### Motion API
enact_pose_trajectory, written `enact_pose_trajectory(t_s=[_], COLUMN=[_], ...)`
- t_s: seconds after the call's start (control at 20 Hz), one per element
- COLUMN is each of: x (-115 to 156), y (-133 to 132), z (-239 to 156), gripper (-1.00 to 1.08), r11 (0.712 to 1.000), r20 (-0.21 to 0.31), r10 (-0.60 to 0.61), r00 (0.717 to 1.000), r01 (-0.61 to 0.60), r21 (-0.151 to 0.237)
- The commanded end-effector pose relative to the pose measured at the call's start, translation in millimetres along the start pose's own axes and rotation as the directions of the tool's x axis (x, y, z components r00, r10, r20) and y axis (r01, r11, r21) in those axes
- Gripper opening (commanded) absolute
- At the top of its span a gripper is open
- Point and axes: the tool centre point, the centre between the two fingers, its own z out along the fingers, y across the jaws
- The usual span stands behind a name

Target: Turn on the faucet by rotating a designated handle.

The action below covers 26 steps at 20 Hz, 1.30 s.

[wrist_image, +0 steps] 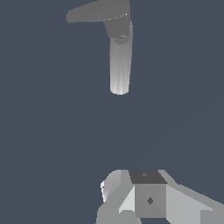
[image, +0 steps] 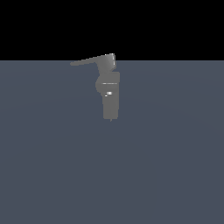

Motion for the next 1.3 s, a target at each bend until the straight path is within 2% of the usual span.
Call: enact_pose_trajectory(t_s=[0.0,0.45,0.85,1.25], x=[0.0,6.8,12.8,36.9], y=[0.0,7.9,6.4,1.9], z=[0.0,-7.2,-7.5,-8.3], gripper=[-1.00,-1.00,-1.00,-1.00], r11=[1.000,0.999,0.999,0.993], r20=[0.000,-0.029,-0.025,-0.009], r10=[0.000,-0.004,0.022,0.119], r00=[1.000,1.000,0.999,0.993], r01=[0.000,0.003,-0.023,-0.119], r21=[0.000,-0.041,-0.033,-0.013])
